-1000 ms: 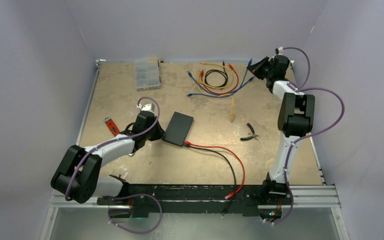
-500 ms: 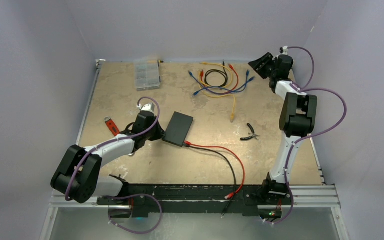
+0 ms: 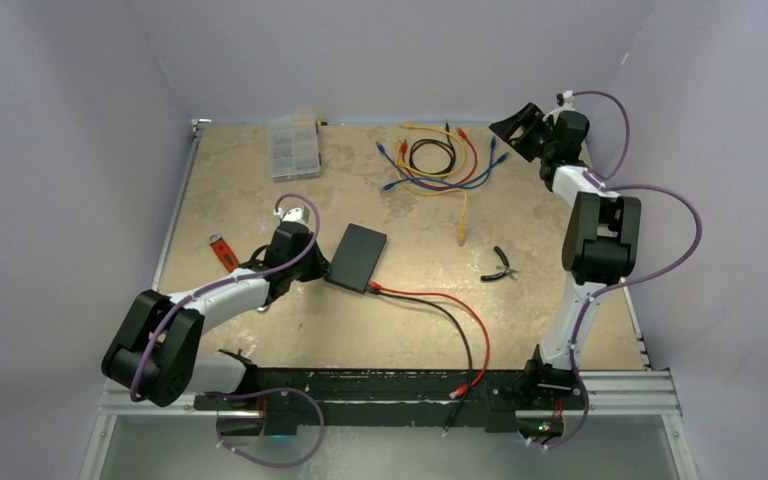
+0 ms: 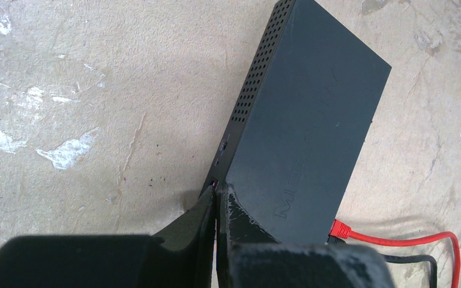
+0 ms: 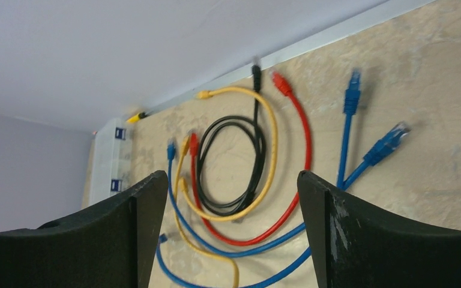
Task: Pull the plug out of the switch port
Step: Place the connector at the corner of the board, then pull the connector from the switch port.
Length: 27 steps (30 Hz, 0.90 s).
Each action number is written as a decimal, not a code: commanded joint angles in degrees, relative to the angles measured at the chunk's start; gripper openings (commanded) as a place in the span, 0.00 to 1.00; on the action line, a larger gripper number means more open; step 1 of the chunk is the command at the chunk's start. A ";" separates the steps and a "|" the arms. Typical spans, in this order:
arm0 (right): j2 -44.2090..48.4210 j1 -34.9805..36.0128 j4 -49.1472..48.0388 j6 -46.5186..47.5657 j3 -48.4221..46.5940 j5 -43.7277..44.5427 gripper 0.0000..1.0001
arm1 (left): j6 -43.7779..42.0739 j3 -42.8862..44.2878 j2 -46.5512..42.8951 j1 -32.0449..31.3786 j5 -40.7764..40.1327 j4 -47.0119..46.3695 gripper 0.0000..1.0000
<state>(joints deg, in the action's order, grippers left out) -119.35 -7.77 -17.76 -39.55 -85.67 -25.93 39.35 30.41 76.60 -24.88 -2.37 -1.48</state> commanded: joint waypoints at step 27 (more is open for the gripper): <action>26.72 27.38 9.14 15.53 30.63 -4.61 0.81 | -3.81 -3.49 0.83 0.36 0.37 7.92 0.05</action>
<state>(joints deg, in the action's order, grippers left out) -94.65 16.58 -8.54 -24.56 -58.04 -28.91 38.39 29.98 76.25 -24.84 -1.89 -2.22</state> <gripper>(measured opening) 0.825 0.033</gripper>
